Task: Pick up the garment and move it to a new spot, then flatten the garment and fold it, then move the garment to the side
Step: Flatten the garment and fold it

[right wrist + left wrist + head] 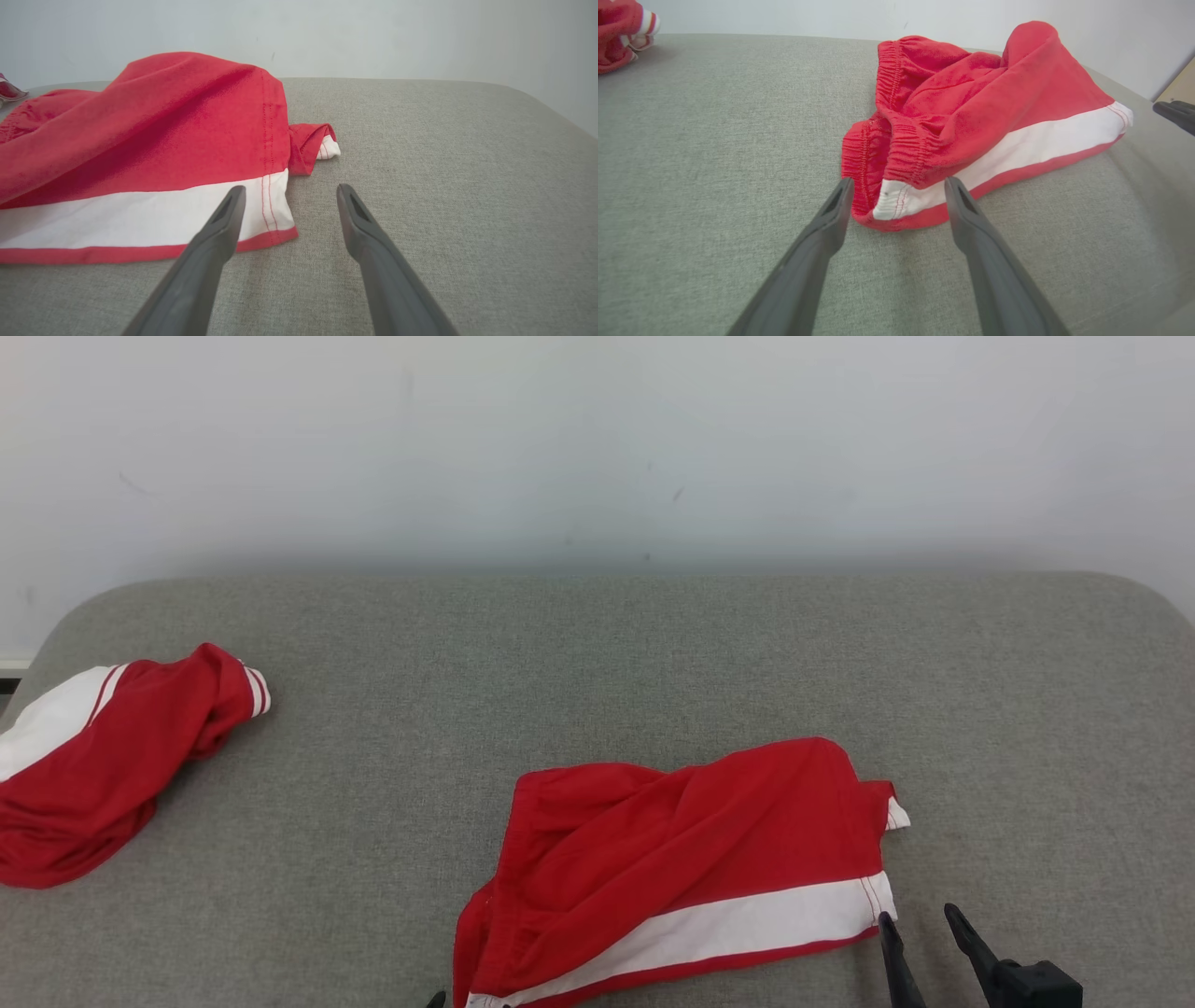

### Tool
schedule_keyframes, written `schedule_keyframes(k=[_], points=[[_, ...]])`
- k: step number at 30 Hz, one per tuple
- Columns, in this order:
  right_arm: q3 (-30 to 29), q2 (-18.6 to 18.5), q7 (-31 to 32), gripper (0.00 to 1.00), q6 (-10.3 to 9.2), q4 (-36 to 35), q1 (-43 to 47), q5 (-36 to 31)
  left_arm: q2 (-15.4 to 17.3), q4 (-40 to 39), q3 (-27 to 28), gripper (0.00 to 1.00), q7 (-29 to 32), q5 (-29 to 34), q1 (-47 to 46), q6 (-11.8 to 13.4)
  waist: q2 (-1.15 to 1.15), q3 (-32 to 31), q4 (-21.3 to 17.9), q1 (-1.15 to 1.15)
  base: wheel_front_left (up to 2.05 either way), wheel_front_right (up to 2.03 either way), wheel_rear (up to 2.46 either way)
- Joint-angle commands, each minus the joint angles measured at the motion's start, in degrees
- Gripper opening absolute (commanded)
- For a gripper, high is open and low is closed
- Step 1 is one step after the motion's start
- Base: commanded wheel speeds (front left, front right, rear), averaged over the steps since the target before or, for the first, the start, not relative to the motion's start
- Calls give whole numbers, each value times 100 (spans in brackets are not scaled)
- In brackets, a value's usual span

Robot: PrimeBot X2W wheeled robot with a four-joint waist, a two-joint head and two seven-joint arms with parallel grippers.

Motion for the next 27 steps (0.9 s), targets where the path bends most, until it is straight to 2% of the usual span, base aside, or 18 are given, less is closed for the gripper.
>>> schedule_keyframes(k=[1,15,16,17,18,19,23,27], points=[[17,-21,-15,100,-13,24,-62,31,22,21,-10,100,-15,0,-90,9,0,13,9,0,0,0,0],[389,-55,-15,100,-13,1058,-806,122,118,830,-406,100,-15,-305,-793,9,0,283,26,0,0,0,0],[422,-62,-15,40,-13,1152,-863,145,116,912,-463,100,-15,-354,-845,8,0,303,35,0,0,0,0],[455,-70,-15,22,-13,1208,-930,167,120,1002,-523,86,-15,-386,-901,8,0,316,42,0,0,0,0],[479,-76,-15,0,-13,1243,-980,189,132,1082,-574,35,-15,-427,-962,8,0,326,48,0,0,0,0],[512,-74,-15,0,-13,1290,-1006,228,138,1117,-600,0,-15,-477,-1016,8,0,330,52,0,0,0,0],[576,-96,-15,0,-13,1257,-1007,271,174,1095,-655,0,-15,-559,-1068,8,0,291,54,0,0,0,0],[694,-140,-15,0,-13,907,-669,463,249,846,-605,0,-15,-627,-834,8,0,188,50,0,0,0,0]])
